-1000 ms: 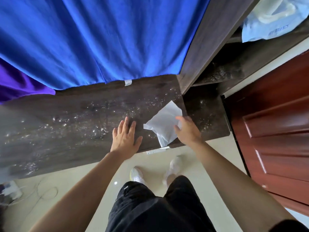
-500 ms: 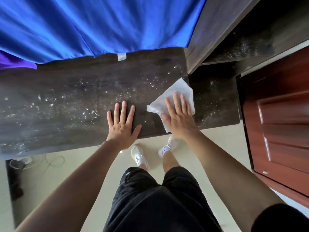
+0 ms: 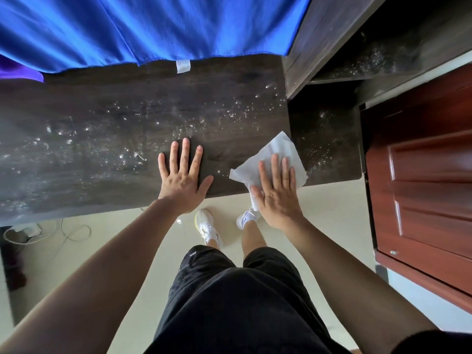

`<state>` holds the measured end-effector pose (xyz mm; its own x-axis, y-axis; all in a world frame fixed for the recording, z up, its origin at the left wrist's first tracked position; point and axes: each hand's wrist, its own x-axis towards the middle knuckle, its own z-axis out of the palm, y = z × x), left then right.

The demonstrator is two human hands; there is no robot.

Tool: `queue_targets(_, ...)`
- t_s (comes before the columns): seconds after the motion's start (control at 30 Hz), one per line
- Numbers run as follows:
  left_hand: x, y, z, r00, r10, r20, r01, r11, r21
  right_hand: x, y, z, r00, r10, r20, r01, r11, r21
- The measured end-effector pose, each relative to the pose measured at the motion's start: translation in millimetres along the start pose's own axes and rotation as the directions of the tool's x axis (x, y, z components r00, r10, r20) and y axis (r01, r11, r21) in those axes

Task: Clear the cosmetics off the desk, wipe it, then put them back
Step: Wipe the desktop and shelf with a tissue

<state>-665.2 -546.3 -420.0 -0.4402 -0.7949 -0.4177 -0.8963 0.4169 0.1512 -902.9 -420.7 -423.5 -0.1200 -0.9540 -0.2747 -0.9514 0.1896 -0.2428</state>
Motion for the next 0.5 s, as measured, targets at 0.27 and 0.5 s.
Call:
queue_targets(0.27, 1, -1, 1, 1.0, 0.01, 0.0, -0.01, 1.0, -0.016, 22, 22, -16, 0.987, -0.124, 0.107, 0.133, 0.987, -0.086)
queue_targets(0.5, 2, -3, 5, 0.999, 0.01, -0.04, -0.011, 1.0, -0.022, 111, -3, -35, 0.983, 0.18, 0.028, -0.179, 0.984, -0.017)
